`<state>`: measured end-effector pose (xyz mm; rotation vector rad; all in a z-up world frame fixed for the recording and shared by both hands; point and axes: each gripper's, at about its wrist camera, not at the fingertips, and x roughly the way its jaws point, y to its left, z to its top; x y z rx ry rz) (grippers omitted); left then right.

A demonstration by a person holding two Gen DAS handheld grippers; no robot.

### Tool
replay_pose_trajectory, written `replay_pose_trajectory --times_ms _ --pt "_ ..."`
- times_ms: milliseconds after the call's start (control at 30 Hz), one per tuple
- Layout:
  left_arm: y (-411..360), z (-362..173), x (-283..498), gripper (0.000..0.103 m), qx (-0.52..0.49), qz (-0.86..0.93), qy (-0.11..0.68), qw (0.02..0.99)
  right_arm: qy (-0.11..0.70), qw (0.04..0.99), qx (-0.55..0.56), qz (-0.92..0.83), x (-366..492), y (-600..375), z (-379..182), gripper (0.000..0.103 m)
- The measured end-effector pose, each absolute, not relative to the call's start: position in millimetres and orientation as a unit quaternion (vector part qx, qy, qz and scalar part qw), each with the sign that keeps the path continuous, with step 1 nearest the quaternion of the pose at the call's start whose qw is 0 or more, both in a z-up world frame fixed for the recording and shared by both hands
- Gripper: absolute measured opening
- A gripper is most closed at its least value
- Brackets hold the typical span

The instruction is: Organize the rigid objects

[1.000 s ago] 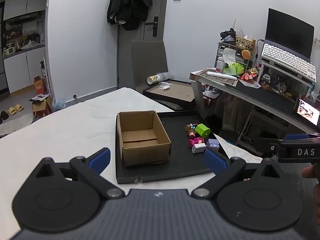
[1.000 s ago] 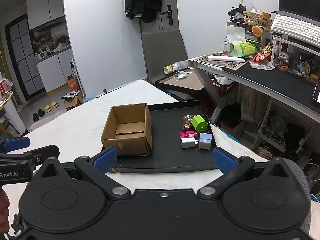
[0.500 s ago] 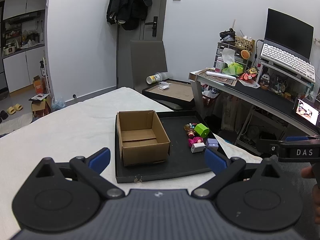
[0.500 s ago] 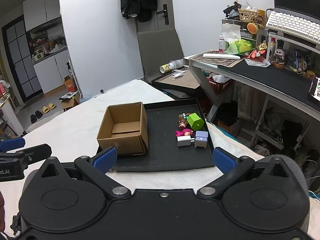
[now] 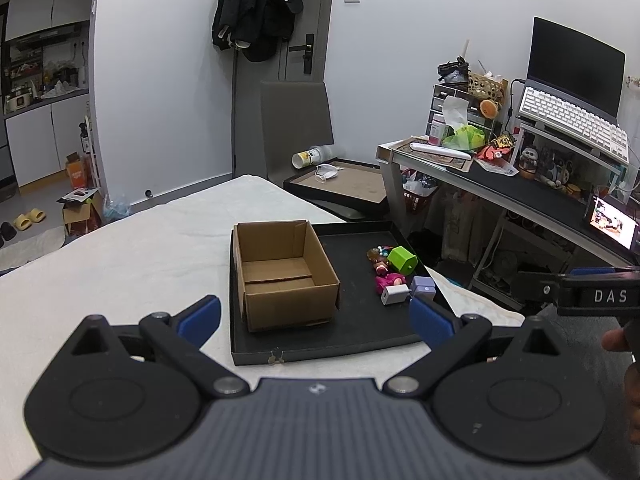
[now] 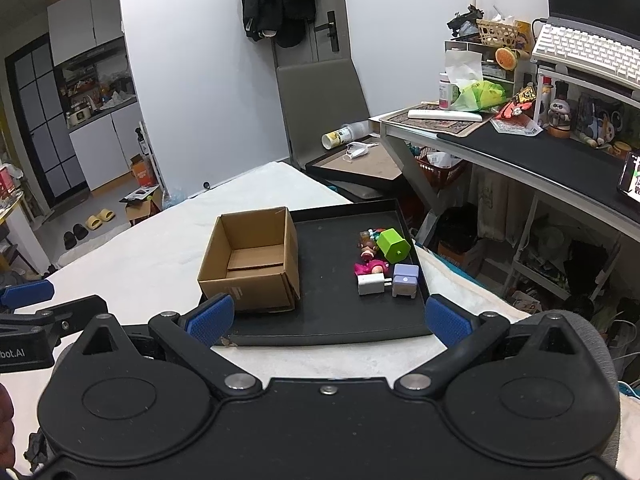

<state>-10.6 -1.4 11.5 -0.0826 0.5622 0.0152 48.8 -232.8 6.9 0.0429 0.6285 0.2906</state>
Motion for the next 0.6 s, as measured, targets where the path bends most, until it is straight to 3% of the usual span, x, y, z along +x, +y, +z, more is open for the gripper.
replay_pose_trajectory --times_ms 600 --pt "-1.3 12.0 -11.9 0.100 -0.041 0.008 0.276 0.960 0.305 0.942 0.016 0.139 48.6 -229.7 8.5 0.103"
